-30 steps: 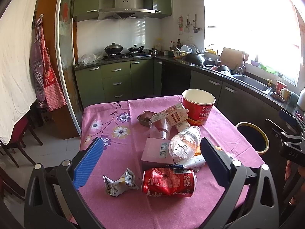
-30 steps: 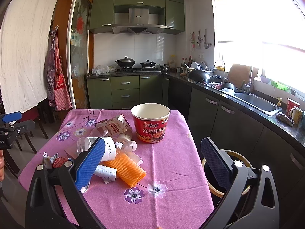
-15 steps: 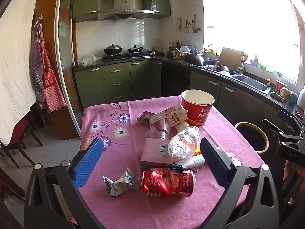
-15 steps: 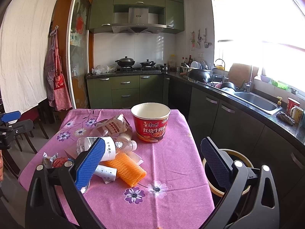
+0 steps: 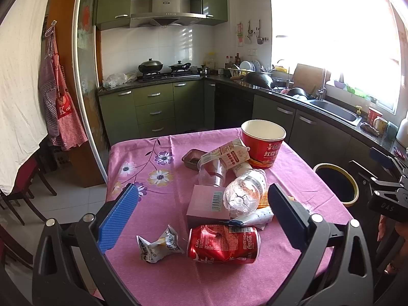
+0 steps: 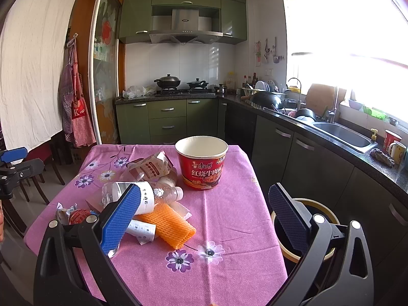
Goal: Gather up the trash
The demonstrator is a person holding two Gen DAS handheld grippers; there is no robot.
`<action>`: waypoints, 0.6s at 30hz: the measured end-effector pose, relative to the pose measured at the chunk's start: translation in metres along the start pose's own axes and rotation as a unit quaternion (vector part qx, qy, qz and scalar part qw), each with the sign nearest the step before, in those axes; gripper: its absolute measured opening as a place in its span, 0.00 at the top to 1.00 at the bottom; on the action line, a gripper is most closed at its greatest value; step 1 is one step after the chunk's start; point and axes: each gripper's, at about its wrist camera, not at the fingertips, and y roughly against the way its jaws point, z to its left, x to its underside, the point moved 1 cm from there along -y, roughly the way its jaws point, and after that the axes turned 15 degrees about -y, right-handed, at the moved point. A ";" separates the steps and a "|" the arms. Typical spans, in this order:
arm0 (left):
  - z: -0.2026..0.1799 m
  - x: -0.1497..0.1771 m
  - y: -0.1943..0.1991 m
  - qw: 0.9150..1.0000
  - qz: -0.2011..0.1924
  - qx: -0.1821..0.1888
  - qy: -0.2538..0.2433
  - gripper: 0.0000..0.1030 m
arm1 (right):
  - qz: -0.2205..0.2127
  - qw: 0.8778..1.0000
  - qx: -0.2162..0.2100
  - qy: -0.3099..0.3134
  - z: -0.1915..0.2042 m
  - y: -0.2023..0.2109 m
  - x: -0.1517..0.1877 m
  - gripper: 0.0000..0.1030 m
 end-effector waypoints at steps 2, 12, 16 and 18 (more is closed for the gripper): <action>0.000 0.000 0.000 1.000 0.000 0.000 -0.001 0.06 | 0.001 1.000 0.001 0.000 0.000 0.000 0.000 0.04; -0.002 -0.001 0.000 1.000 0.000 0.001 -0.002 0.06 | 0.002 1.000 0.002 0.000 -0.001 -0.002 0.003 0.04; -0.004 -0.001 -0.001 1.000 0.001 0.001 -0.003 0.06 | 0.002 1.000 0.002 0.000 -0.001 -0.002 0.003 0.04; -0.004 -0.001 -0.001 1.000 0.001 0.001 -0.003 0.06 | 0.002 1.000 0.002 0.001 -0.001 -0.003 0.003 0.04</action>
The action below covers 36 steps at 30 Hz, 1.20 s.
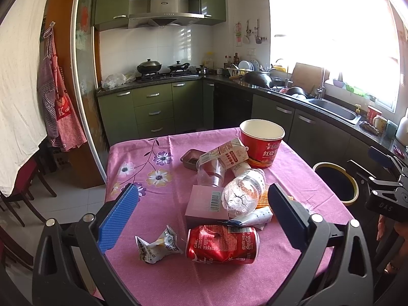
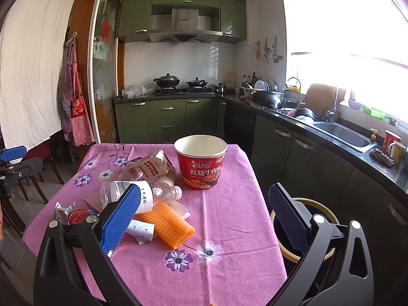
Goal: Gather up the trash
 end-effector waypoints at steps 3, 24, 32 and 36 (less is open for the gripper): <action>0.000 0.000 0.000 1.000 -0.001 -0.001 0.001 0.06 | 0.000 1.000 0.000 0.000 0.000 0.000 0.000 0.04; 0.001 -0.003 -0.009 1.000 0.002 0.011 0.001 0.06 | 0.007 1.000 0.007 0.004 -0.004 -0.007 -0.001 0.04; 0.028 -0.028 -0.073 0.997 0.049 0.064 0.007 0.06 | 0.081 0.996 -0.032 0.029 -0.004 -0.052 -0.040 0.04; 0.055 -0.043 -0.119 0.994 0.080 0.066 0.024 0.06 | 0.137 0.990 -0.023 0.031 -0.006 -0.102 -0.079 0.04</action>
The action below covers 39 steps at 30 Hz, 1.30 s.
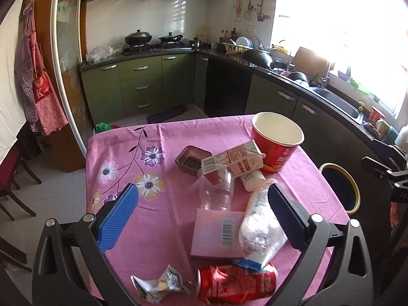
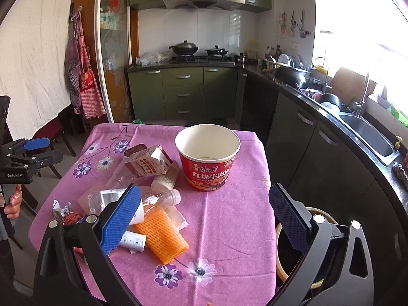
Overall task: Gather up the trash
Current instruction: 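Grasp the red-white noodle cup rim with the right gripper, then carry the noodle cup over the blue bin and open the right gripper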
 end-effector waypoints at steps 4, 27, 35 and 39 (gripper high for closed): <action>0.029 -0.020 -0.039 1.000 0.014 0.011 0.022 0.06 | 0.040 0.999 0.018 -0.013 -0.011 -0.041 -0.056 0.04; 0.045 -0.028 -0.136 0.999 0.031 0.034 0.010 0.06 | 0.350 0.924 0.095 -0.121 -0.076 -0.304 -0.091 0.94; 0.040 -0.029 -0.129 0.999 0.025 0.033 0.005 0.06 | 0.301 0.936 0.079 -0.166 -0.118 -0.256 -0.112 0.95; 0.036 -0.030 -0.127 0.999 0.023 0.037 0.000 0.06 | 0.262 0.933 0.105 -0.223 -0.187 -0.195 -0.112 0.95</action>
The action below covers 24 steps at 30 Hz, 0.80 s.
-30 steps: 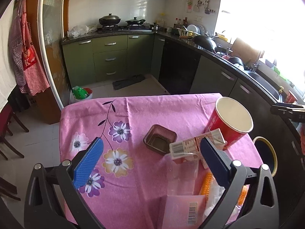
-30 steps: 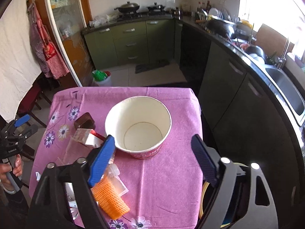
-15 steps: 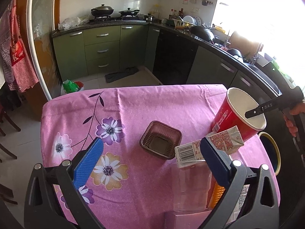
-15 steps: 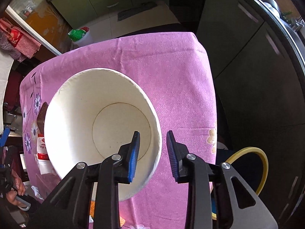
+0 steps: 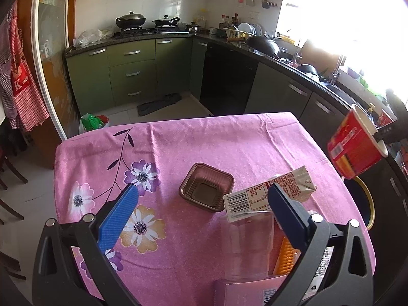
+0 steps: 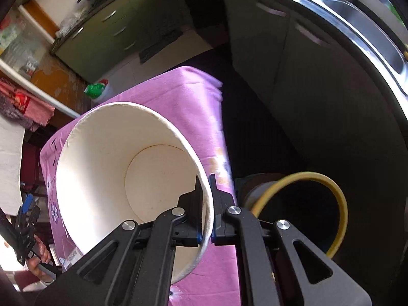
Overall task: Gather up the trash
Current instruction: 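Carry the noodle cup over the blue bin and open the right gripper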
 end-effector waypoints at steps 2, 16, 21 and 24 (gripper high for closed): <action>-0.004 0.000 0.002 1.000 -0.002 0.000 -0.006 0.06 | -0.010 0.999 0.011 -0.039 -0.048 0.017 0.001 0.95; -0.020 -0.007 0.014 1.000 0.001 0.008 -0.028 0.06 | 0.036 0.975 0.072 -0.205 -0.234 -0.104 0.028 0.95; -0.023 -0.009 0.014 0.999 0.011 -0.002 -0.037 0.06 | 0.060 0.971 0.081 -0.215 -0.243 -0.148 0.033 0.91; -0.024 -0.009 0.012 0.999 0.017 -0.002 -0.038 0.06 | 0.069 0.970 0.085 -0.218 -0.247 -0.164 0.034 0.79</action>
